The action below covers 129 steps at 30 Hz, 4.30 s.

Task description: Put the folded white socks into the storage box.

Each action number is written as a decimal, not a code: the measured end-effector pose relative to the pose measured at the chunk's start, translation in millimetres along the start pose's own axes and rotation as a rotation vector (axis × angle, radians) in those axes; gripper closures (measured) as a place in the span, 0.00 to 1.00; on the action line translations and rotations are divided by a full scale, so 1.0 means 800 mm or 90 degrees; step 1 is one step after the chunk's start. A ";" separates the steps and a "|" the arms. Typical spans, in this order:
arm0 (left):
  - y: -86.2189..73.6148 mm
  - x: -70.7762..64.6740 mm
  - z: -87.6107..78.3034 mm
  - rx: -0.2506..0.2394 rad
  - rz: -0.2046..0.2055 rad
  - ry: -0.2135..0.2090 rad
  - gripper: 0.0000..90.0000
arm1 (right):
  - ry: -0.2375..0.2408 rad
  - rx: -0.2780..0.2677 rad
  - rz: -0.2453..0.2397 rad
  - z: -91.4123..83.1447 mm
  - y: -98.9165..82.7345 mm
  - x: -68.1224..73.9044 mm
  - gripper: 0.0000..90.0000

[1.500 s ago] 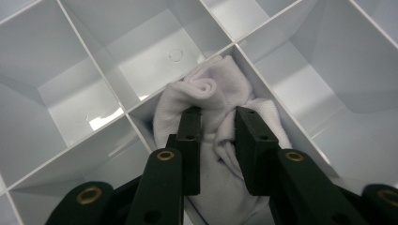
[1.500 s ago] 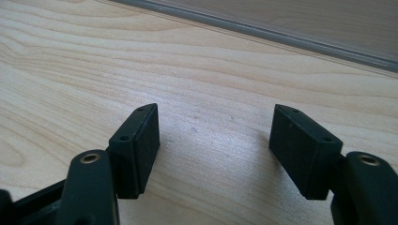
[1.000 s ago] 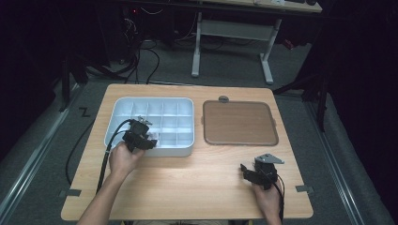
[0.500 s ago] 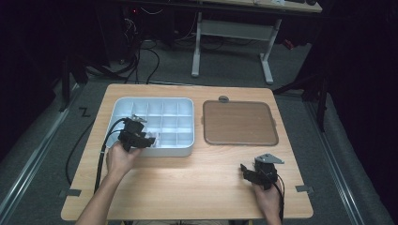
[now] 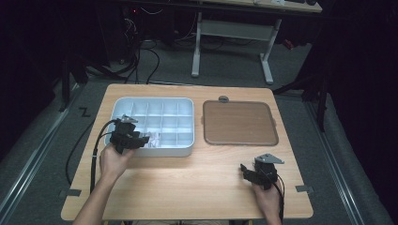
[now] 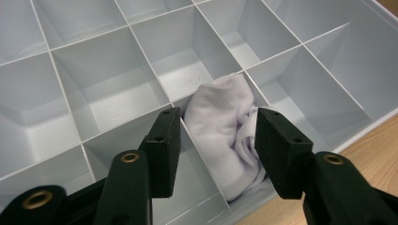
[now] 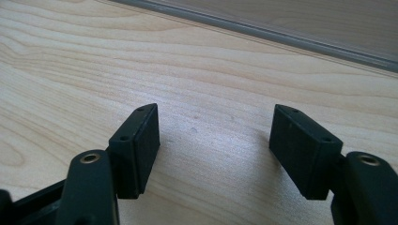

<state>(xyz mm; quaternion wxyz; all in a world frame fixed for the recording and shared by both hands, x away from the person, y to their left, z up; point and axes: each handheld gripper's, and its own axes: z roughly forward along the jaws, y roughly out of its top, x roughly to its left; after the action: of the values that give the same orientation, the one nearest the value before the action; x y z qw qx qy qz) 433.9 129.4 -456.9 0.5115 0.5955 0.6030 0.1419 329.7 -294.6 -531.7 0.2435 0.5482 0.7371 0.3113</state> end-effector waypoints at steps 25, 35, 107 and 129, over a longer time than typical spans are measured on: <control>-0.002 0.000 -0.029 -0.020 0.012 -0.009 0.50 | 0.000 0.000 0.000 0.000 0.000 0.000 0.38; -0.004 0.005 -0.045 -0.032 0.003 -0.013 0.50 | 0.000 0.000 0.000 0.000 0.000 0.000 0.38; -0.066 0.028 -0.087 -0.039 -0.074 -0.033 0.48 | 0.000 0.000 0.000 0.000 0.000 0.000 0.38; -0.087 0.029 -0.079 -0.023 -0.096 -0.039 0.48 | 0.000 0.000 0.000 0.000 0.000 0.000 0.38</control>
<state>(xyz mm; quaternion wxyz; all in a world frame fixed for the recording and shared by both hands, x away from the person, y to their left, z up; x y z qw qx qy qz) 349.5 159.9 -494.2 0.5498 0.5430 0.6274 0.0958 329.7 -294.6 -531.7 0.2438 0.5484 0.7368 0.3113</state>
